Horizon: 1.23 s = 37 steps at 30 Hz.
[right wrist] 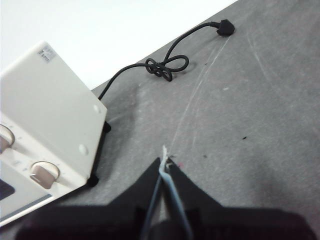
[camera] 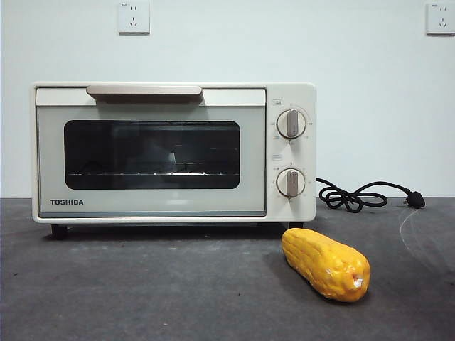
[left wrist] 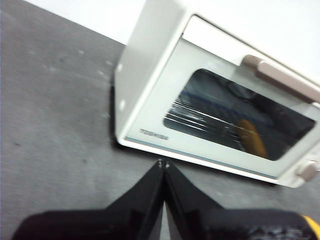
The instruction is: Take the corn from the table,put the corn in the oven
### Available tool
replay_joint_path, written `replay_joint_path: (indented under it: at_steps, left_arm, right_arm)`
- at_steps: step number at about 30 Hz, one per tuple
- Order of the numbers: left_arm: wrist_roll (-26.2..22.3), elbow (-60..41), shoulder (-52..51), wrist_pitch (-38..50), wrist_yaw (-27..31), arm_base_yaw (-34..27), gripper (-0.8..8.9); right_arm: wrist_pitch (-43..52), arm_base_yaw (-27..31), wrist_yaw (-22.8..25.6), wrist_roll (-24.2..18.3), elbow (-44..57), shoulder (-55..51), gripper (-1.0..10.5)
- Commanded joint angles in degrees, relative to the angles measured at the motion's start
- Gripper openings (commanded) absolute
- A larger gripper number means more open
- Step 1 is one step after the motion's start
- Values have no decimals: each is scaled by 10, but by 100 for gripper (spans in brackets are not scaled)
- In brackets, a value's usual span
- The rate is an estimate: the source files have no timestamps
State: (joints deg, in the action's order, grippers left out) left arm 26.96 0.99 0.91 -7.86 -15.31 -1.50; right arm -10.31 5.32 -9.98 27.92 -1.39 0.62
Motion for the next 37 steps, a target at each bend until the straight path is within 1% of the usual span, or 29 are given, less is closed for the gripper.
replay_joint_path:
  at_steps: [1, 4, 7, 9, 11, 14, 17, 20, 22, 25, 30, 32, 34, 35, 37]
  left_arm:
    - [21, 0, 0, 2, -38, 0, -4]
    - [20, 16, 0, 2, -85, 0, -5]
    - [20, 47, 9, 1, -92, 0, -5]
    - [20, 75, 24, -9, -92, 0, -6]
    - [12, 110, 47, -31, -94, 0, -6]
    - [-20, 167, 97, -72, -121, 0, -5]
    - [-50, 228, 160, -123, -167, 0, -5]
    - [-73, 283, 223, -171, -220, 1, -5]
    - [-91, 325, 269, -216, -258, 2, -5]
    - [-133, 386, 334, -293, -292, 10, -5]
    - [-233, 482, 424, -423, -294, 40, -6]
    - [-257, 511, 453, -458, -290, 52, -6]
    - [-274, 535, 479, -483, -271, 66, -6]
    - [-277, 544, 488, -490, -261, 73, -6]
    - [-277, 555, 503, -495, -239, 90, -5]
  right_arm:
    - [1, -1, -22, 21, 2, -1, 0]
    - [6, -1, -68, 35, -2, -1, -1]
    - [14, -1, -103, 40, -14, -1, -3]
    - [19, -1, -129, 26, -30, 0, -3]
    - [37, -1, -159, 2, -45, 0, -4]
    - [76, -1, -182, -6, -74, 0, -4]
    - [82, -1, -198, -3, -116, 5, -4]
    - [81, -1, -240, 5, -155, 25, -3]
    - [71, -1, -280, 5, -185, 48, -4]
    - [38, -1, -341, 5, -230, 93, -4]
    - [-20, -1, -451, -1, -303, 182, -4]
    - [-41, -1, -493, -1, -327, 216, -4]
    - [-68, -2, -529, -10, -350, 248, -4]
    - [-83, -2, -537, -19, -360, 261, -4]
    - [-133, -10, -535, -49, -386, 288, -4]
